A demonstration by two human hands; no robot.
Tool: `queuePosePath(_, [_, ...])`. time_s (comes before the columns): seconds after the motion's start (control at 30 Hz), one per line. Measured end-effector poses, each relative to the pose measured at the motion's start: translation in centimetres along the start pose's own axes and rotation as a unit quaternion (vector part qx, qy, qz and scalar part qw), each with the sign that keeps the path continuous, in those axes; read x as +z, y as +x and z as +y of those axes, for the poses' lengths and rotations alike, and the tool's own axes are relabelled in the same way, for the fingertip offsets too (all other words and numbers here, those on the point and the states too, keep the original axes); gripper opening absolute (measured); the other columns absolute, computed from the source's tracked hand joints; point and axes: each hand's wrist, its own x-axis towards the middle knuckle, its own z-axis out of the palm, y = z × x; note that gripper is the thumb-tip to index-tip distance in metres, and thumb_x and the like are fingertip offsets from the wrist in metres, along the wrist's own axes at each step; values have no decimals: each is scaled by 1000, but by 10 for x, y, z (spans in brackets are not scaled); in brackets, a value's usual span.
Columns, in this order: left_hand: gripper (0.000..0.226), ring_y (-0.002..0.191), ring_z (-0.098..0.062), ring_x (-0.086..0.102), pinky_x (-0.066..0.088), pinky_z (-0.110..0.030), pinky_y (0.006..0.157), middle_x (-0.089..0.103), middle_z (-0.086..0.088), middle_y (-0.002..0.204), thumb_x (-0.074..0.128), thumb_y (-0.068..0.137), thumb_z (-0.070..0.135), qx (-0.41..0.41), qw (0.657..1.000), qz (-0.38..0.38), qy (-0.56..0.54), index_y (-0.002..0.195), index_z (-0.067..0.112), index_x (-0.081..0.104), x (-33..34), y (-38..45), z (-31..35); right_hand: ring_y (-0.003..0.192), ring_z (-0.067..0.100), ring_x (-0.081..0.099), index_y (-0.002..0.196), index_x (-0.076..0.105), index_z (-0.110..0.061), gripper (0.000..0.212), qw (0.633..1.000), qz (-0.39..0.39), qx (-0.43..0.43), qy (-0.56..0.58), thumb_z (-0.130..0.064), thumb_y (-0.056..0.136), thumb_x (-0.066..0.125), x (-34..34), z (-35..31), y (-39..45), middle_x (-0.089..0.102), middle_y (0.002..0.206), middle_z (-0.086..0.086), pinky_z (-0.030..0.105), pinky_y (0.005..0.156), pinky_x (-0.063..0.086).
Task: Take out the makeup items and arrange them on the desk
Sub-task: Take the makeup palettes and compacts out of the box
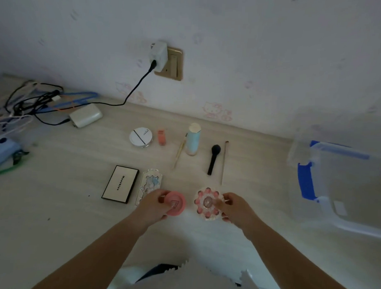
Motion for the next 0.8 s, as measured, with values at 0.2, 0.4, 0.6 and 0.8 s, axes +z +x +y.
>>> queuePosePath(0.2, [39,96,-22,59,55,-36,79,60,-7,112,60,85,8,54,994,16,98,123,12,54,17,18,0,80,17,61,104,57,-18,16,1000,28,4,-4,-24,90,60,9,15,4,65,94,6,28,71,53])
queuePosePath(0.4, [36,98,-25,61,52,-38,85,63,-9,113,59,85,11,75,984,38,159,121,11,55,21,30,3,90,21,64,109,53,-20,20,998,55,15,16,-19,90,58,14,21,10,63,96,4,31,75,57])
queuePosePath(0.6, [72,102,-23,55,44,-26,83,57,-9,110,83,60,33,117,965,56,229,121,11,54,31,35,2,87,23,66,112,54,-23,23,997,77,-3,-12,-23,89,54,16,21,14,66,98,3,44,81,57])
queuePosePath(0.8, [69,114,-27,48,39,-28,96,37,-12,125,80,70,22,149,946,97,272,130,14,46,33,27,3,70,14,66,121,55,-23,33,996,86,-24,-23,-15,88,55,11,22,18,62,92,-9,27,65,58])
